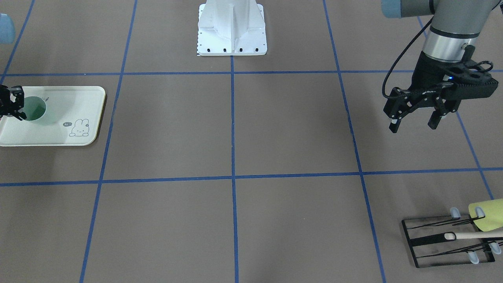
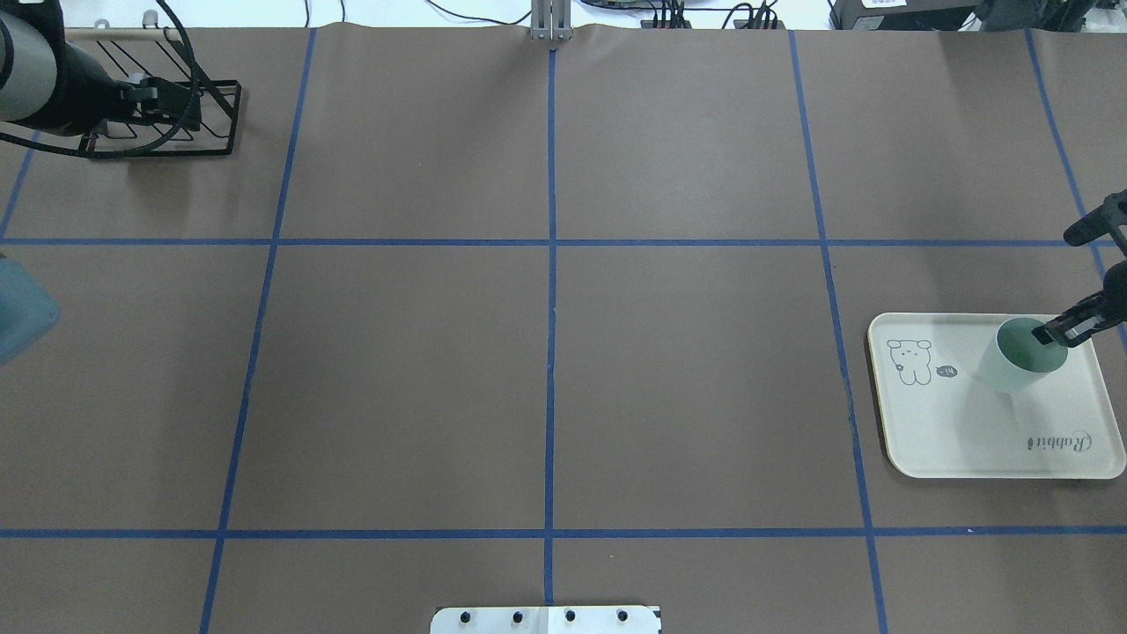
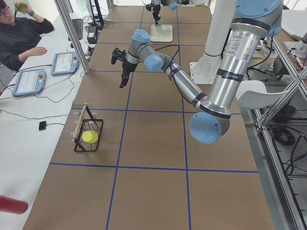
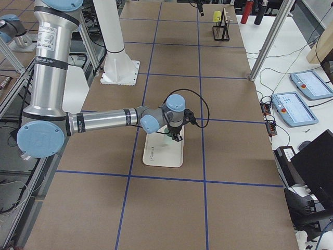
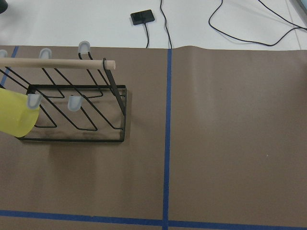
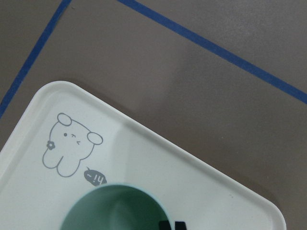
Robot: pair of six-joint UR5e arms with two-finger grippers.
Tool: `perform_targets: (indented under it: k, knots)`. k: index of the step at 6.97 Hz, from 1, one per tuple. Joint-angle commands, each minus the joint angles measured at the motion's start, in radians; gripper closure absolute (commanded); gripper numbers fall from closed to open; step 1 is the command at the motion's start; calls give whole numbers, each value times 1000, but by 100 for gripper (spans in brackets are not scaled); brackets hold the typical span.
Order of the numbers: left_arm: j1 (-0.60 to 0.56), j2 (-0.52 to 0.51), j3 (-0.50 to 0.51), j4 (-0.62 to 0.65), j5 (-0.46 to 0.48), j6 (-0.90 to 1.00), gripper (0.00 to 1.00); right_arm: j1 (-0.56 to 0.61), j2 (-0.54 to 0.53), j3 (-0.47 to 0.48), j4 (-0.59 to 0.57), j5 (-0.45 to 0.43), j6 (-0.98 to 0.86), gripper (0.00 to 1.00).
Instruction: Left arm grabs green cup and hands to right arm on tray
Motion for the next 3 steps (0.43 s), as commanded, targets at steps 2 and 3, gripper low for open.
perform_targets:
  k: [2, 3]
  knots:
    - [-1, 1, 0, 0, 1, 1, 1, -30, -4, 0, 2, 2, -1, 97]
    - [-1, 1, 0, 0, 1, 1, 1, -31, -4, -2, 2, 2, -1, 53]
